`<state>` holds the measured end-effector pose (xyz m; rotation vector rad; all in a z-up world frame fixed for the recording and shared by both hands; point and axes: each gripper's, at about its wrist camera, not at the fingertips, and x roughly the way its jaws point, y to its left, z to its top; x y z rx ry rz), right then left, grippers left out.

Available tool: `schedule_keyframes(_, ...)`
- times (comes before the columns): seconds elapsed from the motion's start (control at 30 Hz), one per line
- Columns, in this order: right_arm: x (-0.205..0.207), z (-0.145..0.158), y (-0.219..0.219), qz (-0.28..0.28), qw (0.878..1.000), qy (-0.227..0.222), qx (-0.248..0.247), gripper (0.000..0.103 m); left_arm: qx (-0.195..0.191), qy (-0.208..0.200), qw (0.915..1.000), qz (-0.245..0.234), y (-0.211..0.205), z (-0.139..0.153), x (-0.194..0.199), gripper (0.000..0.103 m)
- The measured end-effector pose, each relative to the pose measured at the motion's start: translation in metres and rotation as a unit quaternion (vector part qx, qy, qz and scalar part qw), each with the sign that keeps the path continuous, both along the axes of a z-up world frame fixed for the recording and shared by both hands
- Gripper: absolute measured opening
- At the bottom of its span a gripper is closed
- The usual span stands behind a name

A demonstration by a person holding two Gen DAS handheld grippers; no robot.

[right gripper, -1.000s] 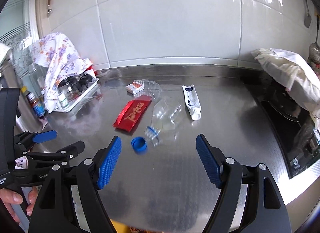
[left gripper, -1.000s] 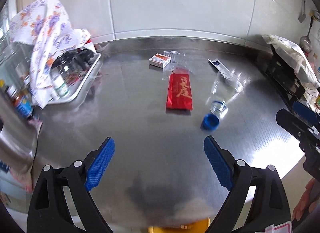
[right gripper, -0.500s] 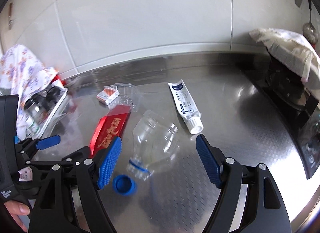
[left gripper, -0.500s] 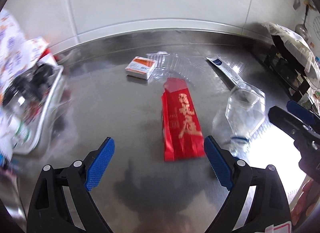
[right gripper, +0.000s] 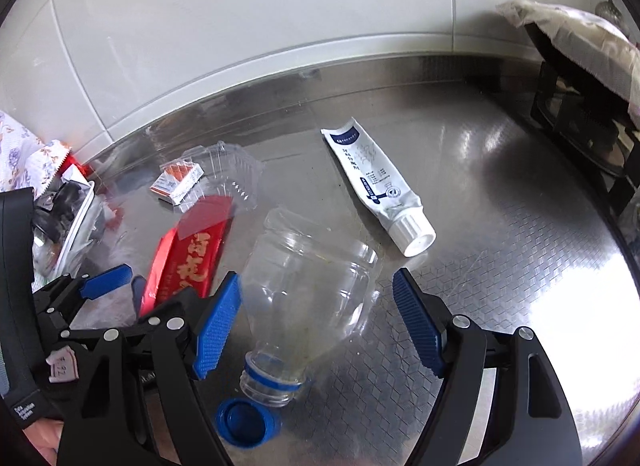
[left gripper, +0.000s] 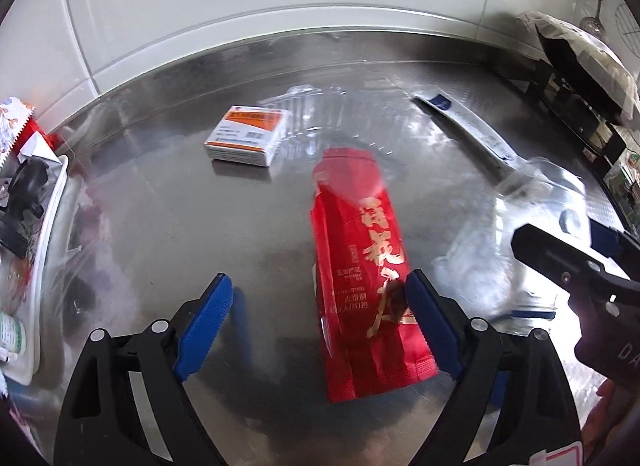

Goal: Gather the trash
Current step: 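Grasp the red packet with the left tool while the right tool grasps the clear plastic bottle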

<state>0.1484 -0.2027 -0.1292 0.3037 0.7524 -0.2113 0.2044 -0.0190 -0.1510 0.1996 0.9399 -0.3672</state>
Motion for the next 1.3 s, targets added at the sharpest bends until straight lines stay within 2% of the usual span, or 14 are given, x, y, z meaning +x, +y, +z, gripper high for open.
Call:
schedule_keyframes(0.33, 0.01, -0.015, -0.002, -0.009, 1.0, 0.02, 0.002, 0.078, -0.003, 0.005, 0.9995, 0.032, 0.024, -0.001, 0.033, 0.088)
schedule_keyframes(0.43, 0.011, -0.015, -0.002, -0.006, 1.0, 0.019, 0.002, 0.069, -0.01, 0.005, 0.9996, 0.026, 0.025, 0.0, 0.038, 0.082)
schedule_keyframes(0.5, 0.01, -0.014, -0.002, -0.001, 1.0, 0.018, 0.0, 0.065, -0.014, 0.002, 0.9997, 0.018, 0.025, 0.001, 0.041, 0.075)
schedule_keyframes(0.57, 0.008, -0.011, -0.001, -0.002, 1.0, 0.014, -0.005, 0.064, -0.019, 0.001, 0.9998, 0.005, 0.023, 0.004, 0.043, 0.054)
schedule_keyframes(0.6, 0.007, -0.011, -0.002, 0.0, 1.0, 0.012, -0.004, 0.064, -0.022, 0.003, 0.9997, 0.0, 0.023, 0.005, 0.043, 0.048)
schedule_keyframes(0.73, 0.003, -0.006, -0.003, 0.003, 1.0, 0.009, -0.005, 0.063, -0.034, 0.002, 0.9994, -0.009, 0.023, 0.01, 0.045, 0.03)
schedule_keyframes(0.77, 0.003, -0.004, -0.003, 0.005, 1.0, 0.008, -0.007, 0.063, -0.044, 0.006, 0.999, -0.01, 0.025, 0.01, 0.045, 0.003)
schedule_keyframes(0.87, 0.0, 0.002, -0.002, 0.011, 1.0, 0.001, -0.011, 0.063, -0.069, 0.02, 0.9974, -0.01, 0.032, 0.013, 0.044, 0.003)
schedule_keyframes(1.0, -0.004, 0.009, -0.002, 0.017, 1.0, -0.006, -0.012, 0.063, -0.073, 0.032, 0.9968, -0.006, 0.032, 0.013, 0.038, 0.004)
schedule_keyframes(1.03, -0.005, 0.01, -0.002, 0.019, 1.0, -0.007, -0.012, 0.063, -0.079, 0.033, 0.9964, 0.0, 0.032, 0.013, 0.037, 0.01)
schedule_keyframes(1.1, -0.007, 0.011, -0.004, 0.02, 1.0, -0.008, -0.01, 0.063, -0.068, 0.025, 0.9974, 0.009, 0.029, 0.013, 0.034, 0.054)
schedule_keyframes(1.13, -0.008, 0.012, -0.005, 0.02, 1.0, -0.008, -0.009, 0.063, -0.058, 0.009, 0.9981, 0.018, 0.027, 0.014, 0.03, 0.086)
schedule_keyframes(1.17, -0.009, 0.012, -0.006, 0.02, 1.0, -0.008, -0.008, 0.063, -0.056, -0.004, 0.9983, 0.019, 0.026, 0.015, 0.026, 0.088)
schedule_keyframes(1.3, -0.012, 0.012, -0.01, 0.019, 1.0, -0.008, -0.009, 0.063, -0.045, -0.005, 0.999, 0.004, 0.008, 0.016, 0.026, 0.087)
